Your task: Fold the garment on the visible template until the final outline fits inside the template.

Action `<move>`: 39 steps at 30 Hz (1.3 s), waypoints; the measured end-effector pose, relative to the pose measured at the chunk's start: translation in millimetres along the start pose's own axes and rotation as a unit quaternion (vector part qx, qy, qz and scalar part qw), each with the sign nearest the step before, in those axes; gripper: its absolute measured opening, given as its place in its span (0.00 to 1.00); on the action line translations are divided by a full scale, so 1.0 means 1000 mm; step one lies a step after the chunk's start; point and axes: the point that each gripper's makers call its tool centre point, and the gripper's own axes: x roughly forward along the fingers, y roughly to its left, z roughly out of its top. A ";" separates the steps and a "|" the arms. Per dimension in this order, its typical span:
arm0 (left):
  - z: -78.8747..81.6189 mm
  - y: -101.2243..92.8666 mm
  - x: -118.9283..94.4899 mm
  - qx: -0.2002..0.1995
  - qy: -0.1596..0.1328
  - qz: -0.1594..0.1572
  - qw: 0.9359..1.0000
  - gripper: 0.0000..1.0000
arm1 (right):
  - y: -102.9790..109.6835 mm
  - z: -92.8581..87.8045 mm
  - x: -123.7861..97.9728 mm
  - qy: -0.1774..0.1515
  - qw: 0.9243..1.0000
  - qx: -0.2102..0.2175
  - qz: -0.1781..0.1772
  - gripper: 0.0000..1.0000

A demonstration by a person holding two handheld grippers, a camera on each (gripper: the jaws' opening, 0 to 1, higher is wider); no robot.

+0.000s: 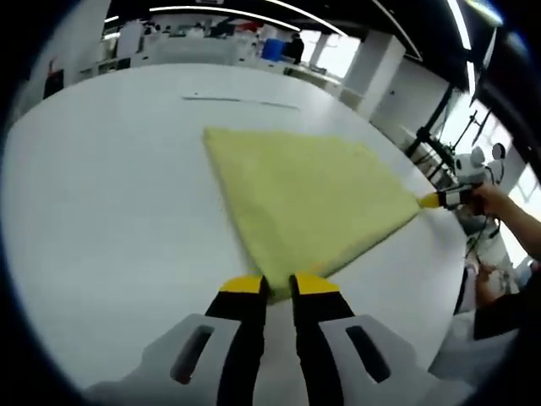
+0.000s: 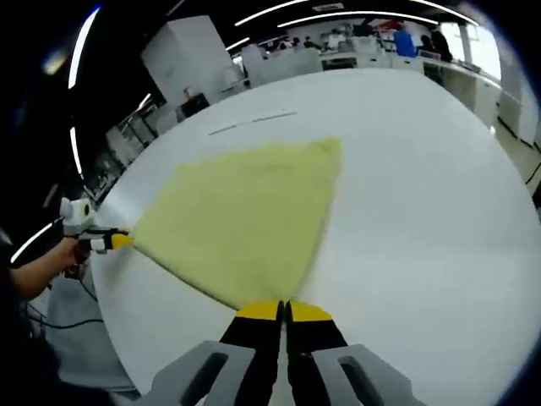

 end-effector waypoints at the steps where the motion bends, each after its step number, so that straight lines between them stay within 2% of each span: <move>1: -0.001 0.000 0.000 0.004 -0.001 0.001 1.000 0.07 | 0.000 0.000 0.000 0.000 1.000 -0.004 -0.001 0.00; 4: -0.003 0.001 -0.001 0.026 0.001 0.007 1.000 0.05 | 0.002 -0.003 -0.002 0.002 1.000 -0.015 0.001 0.00; 18: -0.016 -0.012 -0.014 0.011 0.003 -0.004 1.000 0.02 | 0.001 -0.020 -0.015 0.005 1.000 -0.021 -0.002 0.00; 25: -0.020 -0.017 -0.019 0.020 0.010 -0.003 1.000 0.02 | 0.001 -0.026 -0.021 0.004 1.000 -0.016 0.000 0.00; 29: -0.022 -0.016 -0.021 0.019 0.007 0.005 1.000 0.03 | 0.001 -0.028 -0.021 0.002 1.000 -0.031 0.002 0.00; 32: -0.023 -0.016 -0.022 0.040 0.009 0.012 0.999 0.04 | -0.004 -0.028 -0.021 0.001 1.000 -0.029 -0.009 0.00; 34: -0.024 -0.015 -0.022 0.037 0.011 0.012 0.999 0.05 | -0.004 -0.027 -0.021 0.000 0.999 -0.032 -0.010 0.00; 37: -0.025 -0.015 -0.023 0.037 0.011 0.013 0.999 0.08 | -0.002 -0.026 -0.021 -0.002 0.999 -0.033 -0.001 0.04; 39: -0.023 -0.016 -0.025 0.044 0.004 0.014 0.999 0.13 | 0.000 -0.022 -0.022 -0.010 0.999 -0.037 0.001 0.11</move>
